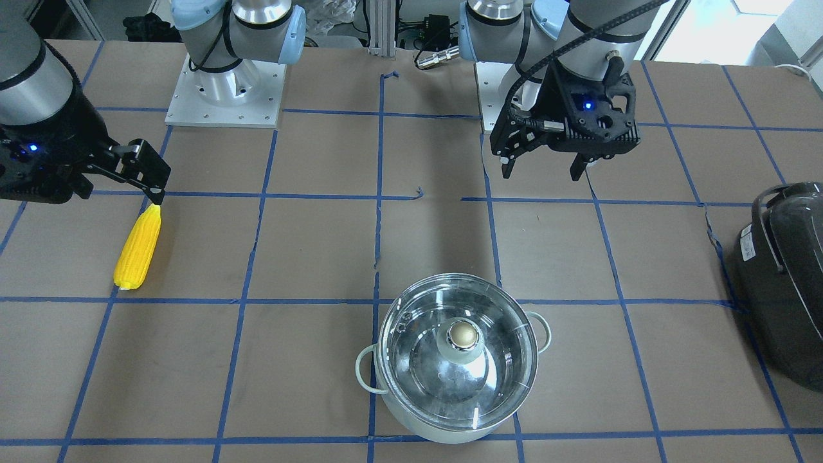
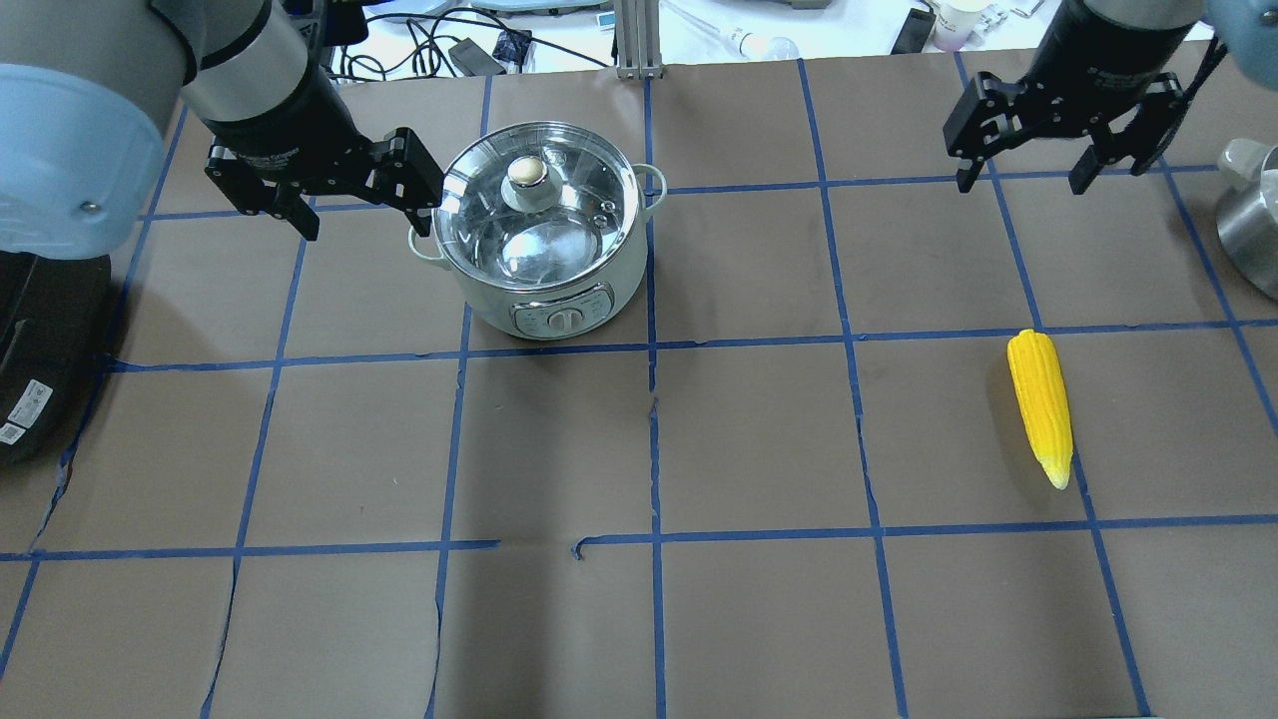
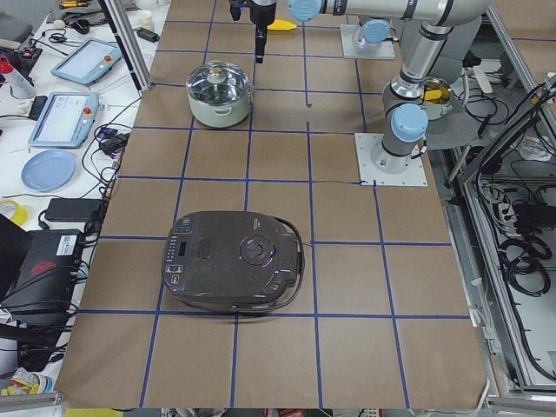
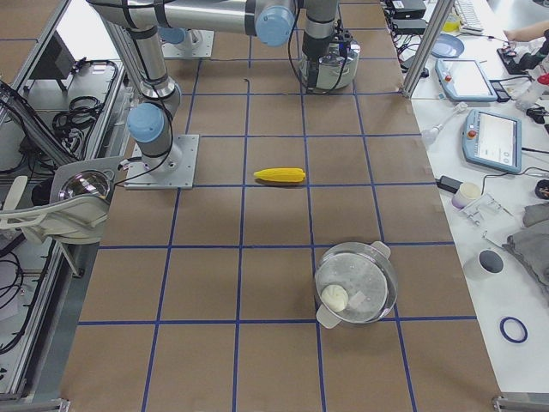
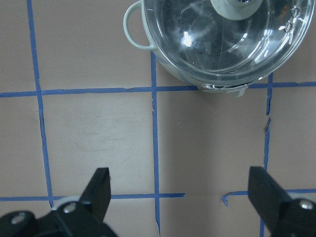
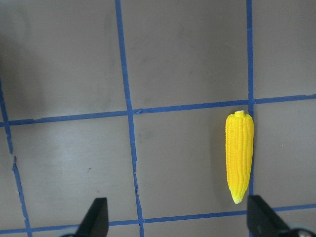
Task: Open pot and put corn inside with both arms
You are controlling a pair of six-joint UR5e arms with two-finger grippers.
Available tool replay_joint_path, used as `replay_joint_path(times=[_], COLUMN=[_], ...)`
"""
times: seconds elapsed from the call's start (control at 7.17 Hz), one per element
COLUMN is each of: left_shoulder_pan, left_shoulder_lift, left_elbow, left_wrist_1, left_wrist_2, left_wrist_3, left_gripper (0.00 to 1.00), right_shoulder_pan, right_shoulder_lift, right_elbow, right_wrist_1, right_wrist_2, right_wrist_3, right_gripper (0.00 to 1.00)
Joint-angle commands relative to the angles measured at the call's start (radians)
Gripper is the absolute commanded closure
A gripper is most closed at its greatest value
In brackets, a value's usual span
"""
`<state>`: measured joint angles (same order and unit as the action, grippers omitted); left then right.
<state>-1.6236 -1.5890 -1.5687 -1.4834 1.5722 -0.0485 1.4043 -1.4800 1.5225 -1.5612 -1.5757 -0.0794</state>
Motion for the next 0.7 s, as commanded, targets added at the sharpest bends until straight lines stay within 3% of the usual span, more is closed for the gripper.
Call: replay_joint_path(times=[0.0,0.28,0.42,0.56], left_shoulder_pan=[0.001,-0.01,-0.024,-0.068], left_shoulder_lift=[-0.111,-0.276,-0.348,-0.402], left_elbow=[0.074,0.245,0.304,0.317], left_wrist_1=[0.025,0.025,0.032,0.111], left_wrist_2=[-0.003,-0.009,-0.011,-0.009], left_wrist_3=[-0.016,-0.063,-0.088,-0.134], left_gripper=[0.0,0.0,0.0,0.0], right_shoulder_pan=[-0.079,-0.149,-0.178,-0.189], right_shoulder_lift=[0.001,0.001,0.003,0.023], right_elbow=[0.105,0.25,0.325,0.393], right_wrist_1=[-0.105,-0.245,-0.396,-0.469], right_wrist_2=[0.005,-0.003,-0.007,-0.004], right_wrist_3=[-0.06,-0.124,-0.188,-0.21], right_gripper=[0.0,0.0,0.0,0.0])
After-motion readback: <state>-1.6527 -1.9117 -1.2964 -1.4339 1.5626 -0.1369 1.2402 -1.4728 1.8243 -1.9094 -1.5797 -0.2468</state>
